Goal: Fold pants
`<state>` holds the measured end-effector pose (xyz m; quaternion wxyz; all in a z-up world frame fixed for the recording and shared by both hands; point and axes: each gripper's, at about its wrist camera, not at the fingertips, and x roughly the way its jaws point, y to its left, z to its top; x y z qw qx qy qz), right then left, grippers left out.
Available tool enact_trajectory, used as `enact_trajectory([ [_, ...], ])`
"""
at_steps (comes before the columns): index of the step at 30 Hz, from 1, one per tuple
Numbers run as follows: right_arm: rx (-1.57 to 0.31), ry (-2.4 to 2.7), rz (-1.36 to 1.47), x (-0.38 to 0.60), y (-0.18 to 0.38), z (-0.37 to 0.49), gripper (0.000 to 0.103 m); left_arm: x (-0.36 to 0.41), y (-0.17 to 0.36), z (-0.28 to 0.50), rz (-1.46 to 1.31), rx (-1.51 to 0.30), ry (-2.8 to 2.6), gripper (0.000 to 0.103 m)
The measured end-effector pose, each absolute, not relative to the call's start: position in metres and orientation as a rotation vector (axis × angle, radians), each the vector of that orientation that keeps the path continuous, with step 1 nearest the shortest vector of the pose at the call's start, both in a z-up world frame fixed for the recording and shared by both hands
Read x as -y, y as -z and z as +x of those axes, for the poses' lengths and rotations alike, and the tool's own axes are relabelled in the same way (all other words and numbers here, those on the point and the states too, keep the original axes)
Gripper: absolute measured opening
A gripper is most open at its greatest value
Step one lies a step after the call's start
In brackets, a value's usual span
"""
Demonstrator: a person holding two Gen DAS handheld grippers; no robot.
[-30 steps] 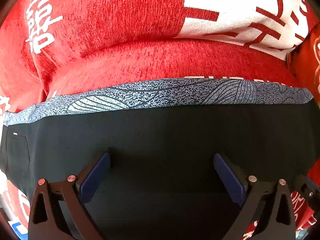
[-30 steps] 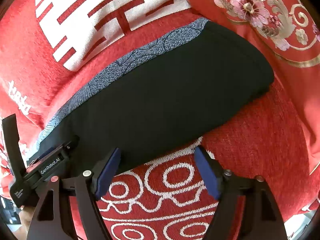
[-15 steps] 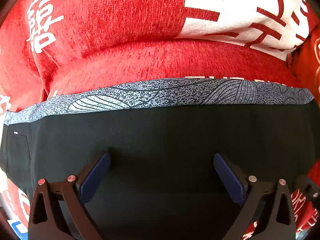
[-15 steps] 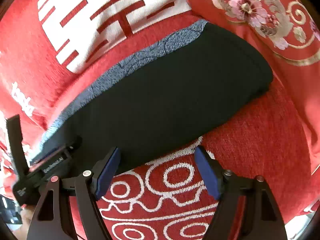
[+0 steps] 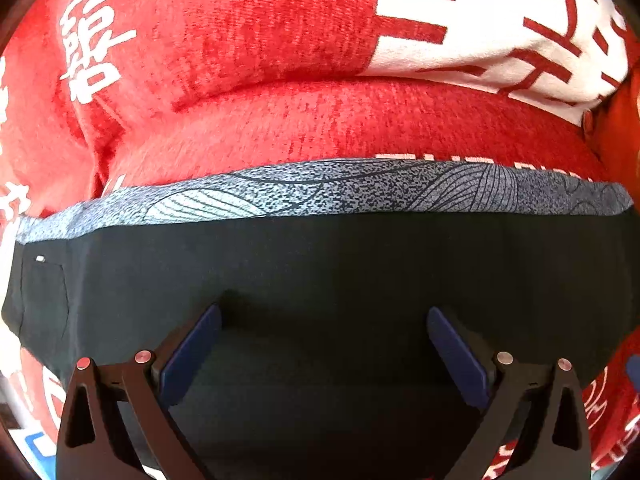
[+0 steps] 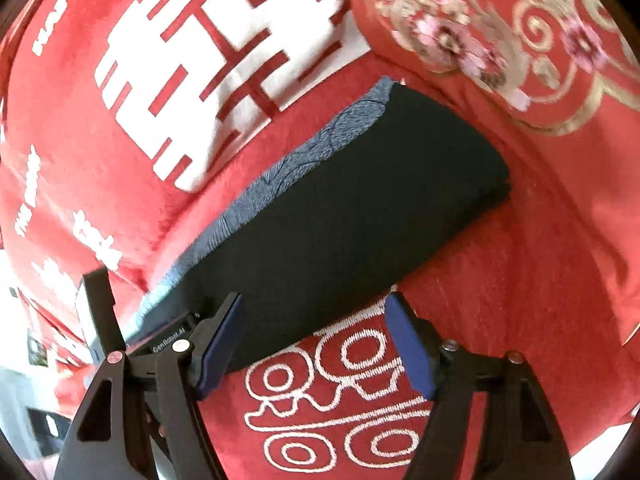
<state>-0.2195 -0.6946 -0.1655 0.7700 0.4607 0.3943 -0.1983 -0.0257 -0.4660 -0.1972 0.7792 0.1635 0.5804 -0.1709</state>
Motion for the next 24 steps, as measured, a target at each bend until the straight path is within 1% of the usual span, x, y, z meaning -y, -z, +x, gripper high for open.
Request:
enact_trajectory([
  [3, -0.796, 0.436, 1.123, 0.711, 0.184, -0.233, 0.076, 0.462, 0.192, -0.031, 0.329, -1.249, 0.368, 0.103],
  [7, -0.716, 0.412, 1.23, 0.722, 0.207, -0.248, 0.075, 0.462, 0.199, -0.04, 0.348, -1.231, 0.387, 0.103],
  [12, -0.558, 0.357, 1.248, 0.737, 0.205, -0.234, 0.075, 0.466, 0.2, -0.038, 0.348, -1.21, 0.385, 0.103],
  [16, -0.547, 0.348, 1.198, 0.746, 0.196, -0.207, 0.075, 0.471, 0.198, -0.035, 0.374, -1.215, 0.377, 0.103],
  [18, -0.56, 0.353, 1.212, 0.748, 0.194, -0.202, 0.072, 0.473, 0.192, -0.036, 0.39, -1.222, 0.371, 0.103],
  [19, -0.586, 0.374, 1.23, 0.751, 0.193, -0.202, 0.056, 0.474, 0.187, -0.037, 0.383, -1.223, 0.392, 0.098],
  [20, -0.628, 0.398, 1.241, 0.754, 0.194, -0.202, 0.028, 0.475, 0.181, -0.04, 0.376, -1.221, 0.416, 0.086],
  [21, -0.644, 0.403, 1.256, 0.757, 0.195, -0.203, 0.021, 0.477, 0.177, -0.043, 0.378, -1.228, 0.447, 0.082],
  [23, -0.657, 0.383, 1.287, 0.762, 0.194, -0.205, 0.015, 0.48, 0.171, -0.048, 0.367, -1.233, 0.505, 0.081],
  [24, -0.676, 0.384, 1.243, 0.761, 0.186, -0.203, 0.014, 0.482, 0.17, -0.051, 0.358, -1.226, 0.534, 0.081],
])
